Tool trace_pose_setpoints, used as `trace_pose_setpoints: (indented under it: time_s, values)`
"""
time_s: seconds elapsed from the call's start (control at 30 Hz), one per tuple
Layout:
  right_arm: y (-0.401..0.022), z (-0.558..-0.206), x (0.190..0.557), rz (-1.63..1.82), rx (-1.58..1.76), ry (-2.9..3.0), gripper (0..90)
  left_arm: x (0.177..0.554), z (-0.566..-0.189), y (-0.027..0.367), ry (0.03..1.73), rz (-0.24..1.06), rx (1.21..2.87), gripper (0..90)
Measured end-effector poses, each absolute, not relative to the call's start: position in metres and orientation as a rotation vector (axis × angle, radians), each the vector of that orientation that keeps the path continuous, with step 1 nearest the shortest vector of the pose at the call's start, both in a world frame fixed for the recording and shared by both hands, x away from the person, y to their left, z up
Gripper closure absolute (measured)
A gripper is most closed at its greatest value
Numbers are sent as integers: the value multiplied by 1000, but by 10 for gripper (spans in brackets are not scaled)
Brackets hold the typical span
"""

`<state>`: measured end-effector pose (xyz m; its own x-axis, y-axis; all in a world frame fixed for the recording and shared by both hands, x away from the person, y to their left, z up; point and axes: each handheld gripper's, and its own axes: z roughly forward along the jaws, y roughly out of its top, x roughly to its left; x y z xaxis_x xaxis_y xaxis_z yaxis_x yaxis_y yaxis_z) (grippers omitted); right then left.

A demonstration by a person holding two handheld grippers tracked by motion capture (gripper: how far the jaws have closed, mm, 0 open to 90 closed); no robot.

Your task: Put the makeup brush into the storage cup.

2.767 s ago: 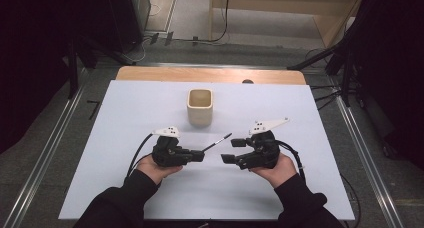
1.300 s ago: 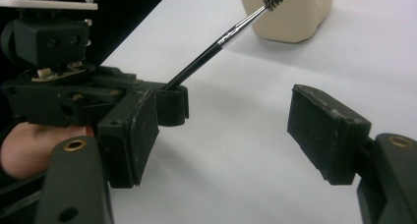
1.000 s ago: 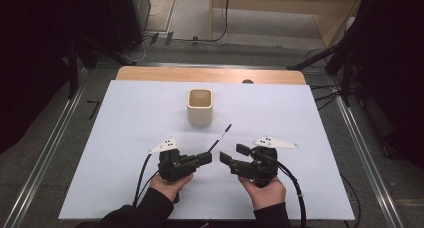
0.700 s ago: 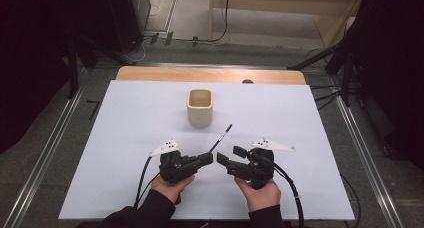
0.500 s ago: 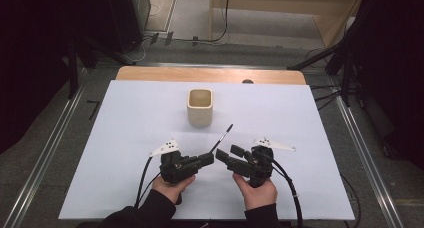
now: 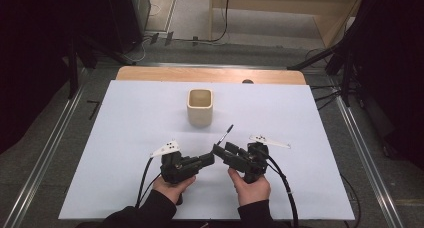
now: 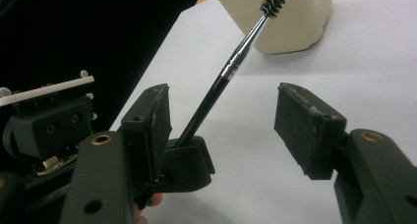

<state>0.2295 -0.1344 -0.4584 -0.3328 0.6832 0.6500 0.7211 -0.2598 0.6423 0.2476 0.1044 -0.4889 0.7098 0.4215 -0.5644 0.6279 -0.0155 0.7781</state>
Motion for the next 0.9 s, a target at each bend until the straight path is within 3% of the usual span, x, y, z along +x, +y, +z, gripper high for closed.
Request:
trace_pose_setpoints:
  time_s: [0.67,0.9]
  values:
    - [-132,-461,240,-1638,-1811,-1760,641,244,-494,99,839,-215,1653,846]
    - [-132,-460,240,-1631,-1819,-1729,767,243,-494,97,828,-217,1648,846]
